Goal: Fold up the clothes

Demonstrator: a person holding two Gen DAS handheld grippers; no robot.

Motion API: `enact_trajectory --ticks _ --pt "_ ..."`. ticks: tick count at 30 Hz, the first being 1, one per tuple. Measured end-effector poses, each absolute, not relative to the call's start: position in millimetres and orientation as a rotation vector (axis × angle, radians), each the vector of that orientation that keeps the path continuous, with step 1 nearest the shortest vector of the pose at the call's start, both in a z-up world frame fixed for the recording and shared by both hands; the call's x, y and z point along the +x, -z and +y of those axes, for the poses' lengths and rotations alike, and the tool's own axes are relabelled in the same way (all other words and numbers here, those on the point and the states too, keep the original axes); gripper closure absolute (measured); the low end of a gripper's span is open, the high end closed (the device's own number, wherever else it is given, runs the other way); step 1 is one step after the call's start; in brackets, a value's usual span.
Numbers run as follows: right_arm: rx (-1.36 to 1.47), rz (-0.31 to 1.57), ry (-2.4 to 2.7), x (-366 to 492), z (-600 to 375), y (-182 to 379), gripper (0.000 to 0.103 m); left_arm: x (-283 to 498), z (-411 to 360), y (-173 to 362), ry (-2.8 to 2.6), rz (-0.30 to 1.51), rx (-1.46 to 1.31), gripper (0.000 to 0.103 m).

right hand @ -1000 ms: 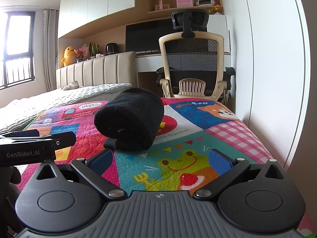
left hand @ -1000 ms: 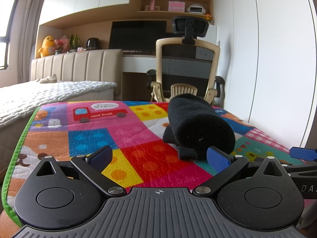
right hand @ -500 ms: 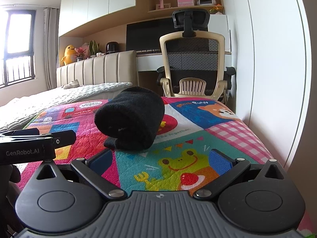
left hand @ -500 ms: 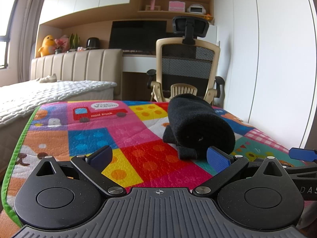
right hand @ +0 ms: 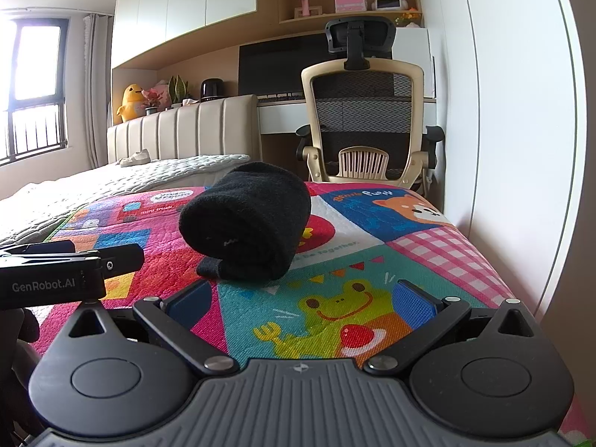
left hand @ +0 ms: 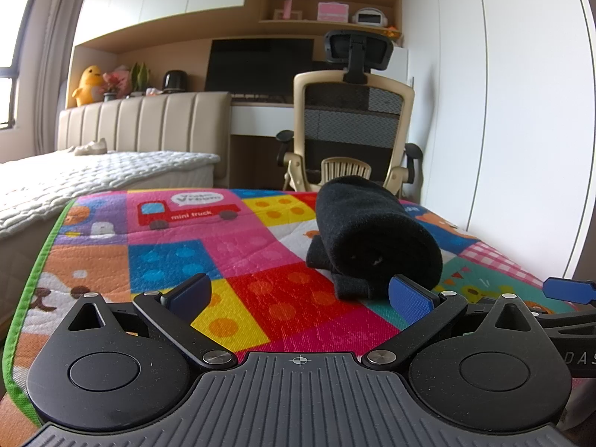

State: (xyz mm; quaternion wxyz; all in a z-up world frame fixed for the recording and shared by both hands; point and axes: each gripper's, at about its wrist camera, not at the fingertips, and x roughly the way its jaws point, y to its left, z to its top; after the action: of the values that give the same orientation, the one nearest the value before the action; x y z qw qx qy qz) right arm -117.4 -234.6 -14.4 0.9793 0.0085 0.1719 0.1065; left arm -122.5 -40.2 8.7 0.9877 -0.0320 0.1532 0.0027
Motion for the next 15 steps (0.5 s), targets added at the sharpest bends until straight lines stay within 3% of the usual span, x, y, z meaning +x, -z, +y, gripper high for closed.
enact_trajectory --ticks 15 --pt "0.008 0.345 -0.218 -117.8 -232.8 15.4 0.0 -122.4 -40.1 -8.2 -0.006 0.308 -0.071 0.0"
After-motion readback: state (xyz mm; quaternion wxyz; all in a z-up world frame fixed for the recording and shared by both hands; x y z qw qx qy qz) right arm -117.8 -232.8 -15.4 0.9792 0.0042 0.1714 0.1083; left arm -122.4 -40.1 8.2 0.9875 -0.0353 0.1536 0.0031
